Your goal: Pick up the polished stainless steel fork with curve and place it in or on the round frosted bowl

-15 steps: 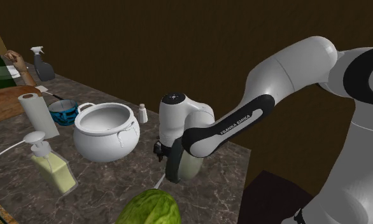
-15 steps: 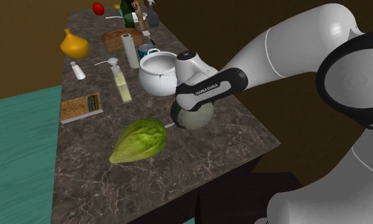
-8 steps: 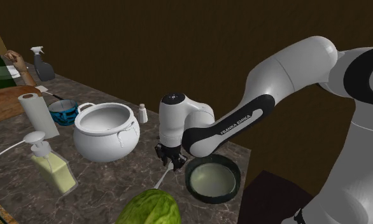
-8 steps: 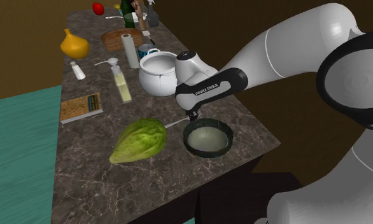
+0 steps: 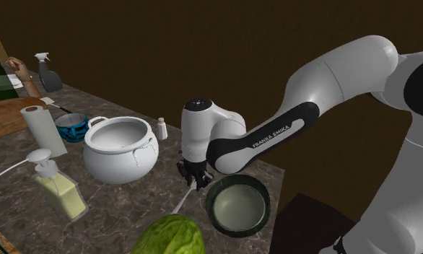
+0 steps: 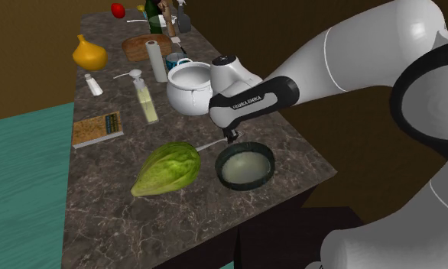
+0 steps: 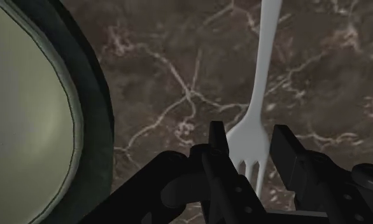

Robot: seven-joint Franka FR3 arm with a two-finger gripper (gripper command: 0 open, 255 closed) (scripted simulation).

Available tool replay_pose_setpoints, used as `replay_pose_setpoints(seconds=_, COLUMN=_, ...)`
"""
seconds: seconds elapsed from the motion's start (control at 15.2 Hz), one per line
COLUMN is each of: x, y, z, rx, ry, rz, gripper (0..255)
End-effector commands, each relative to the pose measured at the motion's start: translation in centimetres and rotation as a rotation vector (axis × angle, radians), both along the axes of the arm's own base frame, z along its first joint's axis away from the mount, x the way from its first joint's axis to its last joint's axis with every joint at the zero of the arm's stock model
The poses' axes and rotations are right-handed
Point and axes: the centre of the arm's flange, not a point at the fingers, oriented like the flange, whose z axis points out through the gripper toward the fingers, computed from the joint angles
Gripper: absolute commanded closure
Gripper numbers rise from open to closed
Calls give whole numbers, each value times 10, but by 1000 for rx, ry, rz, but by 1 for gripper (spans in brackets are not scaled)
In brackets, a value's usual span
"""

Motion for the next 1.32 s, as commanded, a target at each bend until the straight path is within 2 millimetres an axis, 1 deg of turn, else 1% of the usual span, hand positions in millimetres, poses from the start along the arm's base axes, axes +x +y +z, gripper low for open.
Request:
replay_pose_setpoints(seconds=0.0, x=2, y=-1, z=11, rx=0, ry=0, rz=0, gripper=255)
replay_pose_setpoints(seconds=1.25, x=2, y=-1, z=112, rx=0, ry=0, rz=0, gripper=255)
